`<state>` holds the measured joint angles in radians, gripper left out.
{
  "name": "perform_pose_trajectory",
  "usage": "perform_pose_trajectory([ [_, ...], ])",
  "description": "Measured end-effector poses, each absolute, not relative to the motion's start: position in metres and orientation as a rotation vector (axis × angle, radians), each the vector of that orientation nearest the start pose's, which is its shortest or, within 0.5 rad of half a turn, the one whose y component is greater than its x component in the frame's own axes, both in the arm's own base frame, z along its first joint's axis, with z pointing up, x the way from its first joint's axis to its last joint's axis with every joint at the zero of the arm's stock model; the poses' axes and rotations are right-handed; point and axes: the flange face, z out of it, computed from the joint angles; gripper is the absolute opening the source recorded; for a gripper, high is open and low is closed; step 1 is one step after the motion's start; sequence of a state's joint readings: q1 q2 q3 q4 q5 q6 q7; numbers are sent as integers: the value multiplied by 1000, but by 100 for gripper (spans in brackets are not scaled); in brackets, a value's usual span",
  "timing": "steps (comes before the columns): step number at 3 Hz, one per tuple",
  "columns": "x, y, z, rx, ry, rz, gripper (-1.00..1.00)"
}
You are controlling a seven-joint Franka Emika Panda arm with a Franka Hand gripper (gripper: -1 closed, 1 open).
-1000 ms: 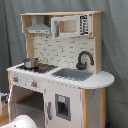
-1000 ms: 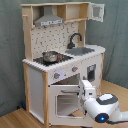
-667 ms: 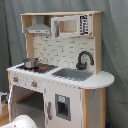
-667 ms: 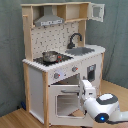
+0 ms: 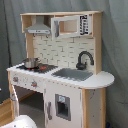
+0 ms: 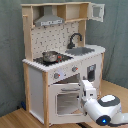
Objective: Play with the kitchen
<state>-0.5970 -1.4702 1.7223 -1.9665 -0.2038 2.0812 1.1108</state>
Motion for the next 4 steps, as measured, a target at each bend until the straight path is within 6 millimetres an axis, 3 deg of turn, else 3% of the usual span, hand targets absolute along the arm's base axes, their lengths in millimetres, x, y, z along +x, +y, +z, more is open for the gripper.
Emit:
perform_pose_trajectory([
  [1, 174, 570, 297, 1689, 293, 1513, 100],
  [4, 151, 583, 358, 1594, 480, 1345, 100],
])
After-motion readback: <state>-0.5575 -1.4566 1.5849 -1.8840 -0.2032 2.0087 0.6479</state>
